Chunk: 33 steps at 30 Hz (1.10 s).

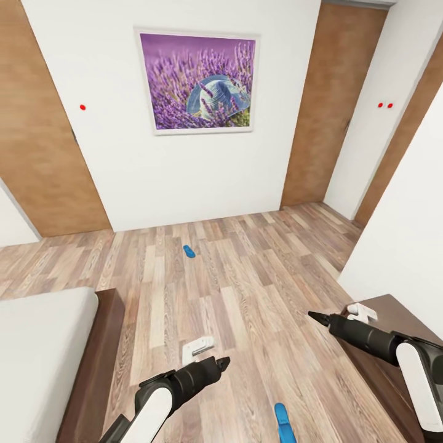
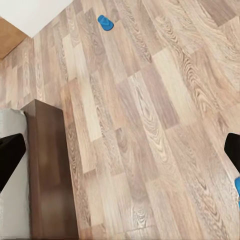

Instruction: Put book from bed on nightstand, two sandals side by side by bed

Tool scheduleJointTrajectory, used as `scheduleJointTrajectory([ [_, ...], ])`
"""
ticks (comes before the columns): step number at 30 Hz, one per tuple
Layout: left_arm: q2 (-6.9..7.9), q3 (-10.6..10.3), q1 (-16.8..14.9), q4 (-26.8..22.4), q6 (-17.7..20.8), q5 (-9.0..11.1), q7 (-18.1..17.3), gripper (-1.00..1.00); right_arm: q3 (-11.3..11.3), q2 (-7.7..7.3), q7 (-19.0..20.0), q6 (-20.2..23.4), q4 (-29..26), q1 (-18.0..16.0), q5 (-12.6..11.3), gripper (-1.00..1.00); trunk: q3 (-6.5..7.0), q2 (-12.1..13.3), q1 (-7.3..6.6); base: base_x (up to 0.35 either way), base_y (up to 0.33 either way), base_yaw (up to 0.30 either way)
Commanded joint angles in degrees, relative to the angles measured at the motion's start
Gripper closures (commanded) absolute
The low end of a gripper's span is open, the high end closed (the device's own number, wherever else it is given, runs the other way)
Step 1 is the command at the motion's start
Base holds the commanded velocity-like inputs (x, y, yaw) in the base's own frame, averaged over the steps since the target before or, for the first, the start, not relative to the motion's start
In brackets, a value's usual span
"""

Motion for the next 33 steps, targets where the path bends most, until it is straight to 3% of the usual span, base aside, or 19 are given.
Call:
scheduleJointTrajectory([
  [1, 0.01, -0.07, -0.07, -0.07, 0.02, 0.56, 0.58, -1.0, -0.09, 0.0, 0.6, 0.25, -0.04, -0.06, 0.49, -1.0, -0.12, -0.12, 0.04, 0.002, -0.001, 0.252],
  [33, -0.14, 0.01, -0.07, -0.07, 0.02, 0.76, 0.58, -1.0, -0.07, -0.02, 0.6, 0.24, -0.04, -0.12, 0.54, -1.0, -0.12, -0.12, 0.04, 0.0, 0.0, 0.284],
])
